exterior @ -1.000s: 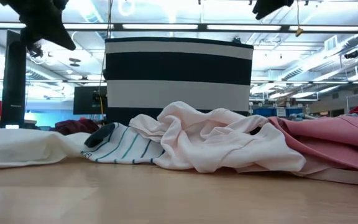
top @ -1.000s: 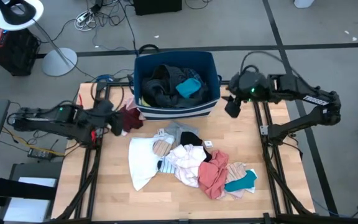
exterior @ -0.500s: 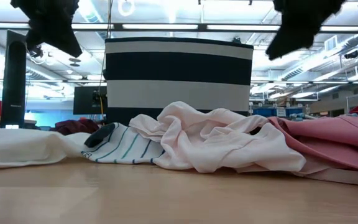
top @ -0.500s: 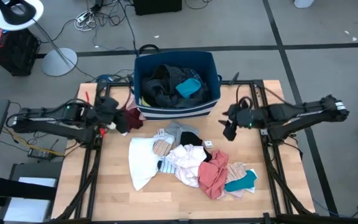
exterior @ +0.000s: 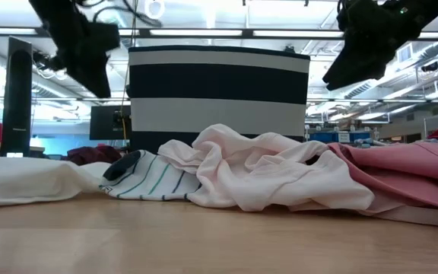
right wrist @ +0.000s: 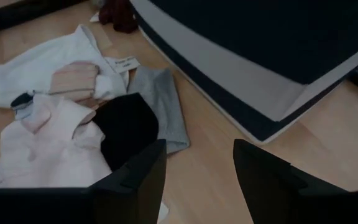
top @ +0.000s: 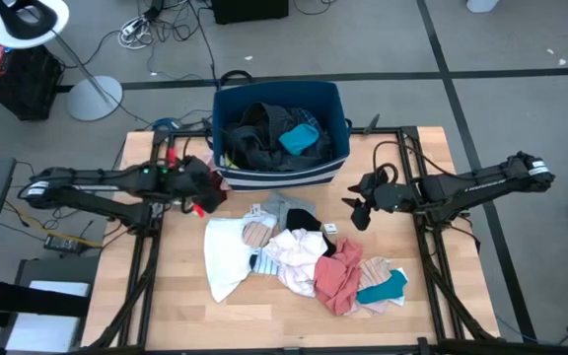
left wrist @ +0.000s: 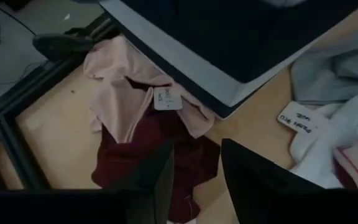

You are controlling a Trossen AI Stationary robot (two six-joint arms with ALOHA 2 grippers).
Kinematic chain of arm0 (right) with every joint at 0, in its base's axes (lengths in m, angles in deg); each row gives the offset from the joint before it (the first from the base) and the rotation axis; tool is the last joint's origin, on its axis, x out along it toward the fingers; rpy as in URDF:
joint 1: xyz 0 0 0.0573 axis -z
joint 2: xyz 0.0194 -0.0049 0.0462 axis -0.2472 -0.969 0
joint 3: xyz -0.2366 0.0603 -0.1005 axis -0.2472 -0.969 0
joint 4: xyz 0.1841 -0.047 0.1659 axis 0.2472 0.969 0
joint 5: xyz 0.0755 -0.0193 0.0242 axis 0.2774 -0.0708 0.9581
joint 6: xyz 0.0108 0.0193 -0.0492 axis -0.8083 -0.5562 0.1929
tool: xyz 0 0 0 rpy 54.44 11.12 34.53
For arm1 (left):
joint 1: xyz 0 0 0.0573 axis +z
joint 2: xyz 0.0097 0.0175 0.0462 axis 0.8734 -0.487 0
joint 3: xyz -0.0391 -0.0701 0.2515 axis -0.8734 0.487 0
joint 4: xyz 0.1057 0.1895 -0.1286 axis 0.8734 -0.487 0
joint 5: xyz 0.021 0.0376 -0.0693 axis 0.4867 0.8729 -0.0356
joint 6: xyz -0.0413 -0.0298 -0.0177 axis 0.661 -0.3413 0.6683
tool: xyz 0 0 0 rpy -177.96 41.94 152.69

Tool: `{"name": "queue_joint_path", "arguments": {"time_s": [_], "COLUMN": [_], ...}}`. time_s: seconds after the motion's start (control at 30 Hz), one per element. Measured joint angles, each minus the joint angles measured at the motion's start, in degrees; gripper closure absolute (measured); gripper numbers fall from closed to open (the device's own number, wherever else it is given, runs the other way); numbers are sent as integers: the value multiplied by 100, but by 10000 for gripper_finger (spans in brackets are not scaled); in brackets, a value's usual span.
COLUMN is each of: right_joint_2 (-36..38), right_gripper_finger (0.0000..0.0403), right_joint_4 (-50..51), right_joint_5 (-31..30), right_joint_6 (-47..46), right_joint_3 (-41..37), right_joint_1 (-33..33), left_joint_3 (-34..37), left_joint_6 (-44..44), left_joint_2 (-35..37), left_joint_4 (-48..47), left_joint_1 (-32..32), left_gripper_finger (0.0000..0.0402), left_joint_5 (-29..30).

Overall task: Sort clothes
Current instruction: Put the red underwear into the blue laundry bin

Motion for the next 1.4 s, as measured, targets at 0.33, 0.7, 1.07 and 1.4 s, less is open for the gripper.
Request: {"name": "queue_joint_path", "arguments": {"time_s": [0.33, 0.7, 1.07, 1.4], "right_joint_2": [-1, -3, -3, -3], "right_gripper_finger": [217, 218, 218, 218], "right_joint_4": [-42, -470, -449, -283], "right_joint_5": [-72, -105, -105, -132], "right_joint_6": [-181, -145, -108, -100], "right_joint_3": [0, 0, 0, 0], "right_joint_1": [-456, -576, -576, -576], "left_joint_3": [2017, 2829, 1463, -73], "left_joint_6": [707, 1147, 476, 301], "left_joint_2": [134, 108, 117, 115], "left_joint_4": [2407, 3170, 2538, 1668], "left_joint_1": [470, 827, -122, -1107], "left_gripper_finger": [262, 374, 400, 401], "left_joint_5": [-36, -194, -712, -178]}}
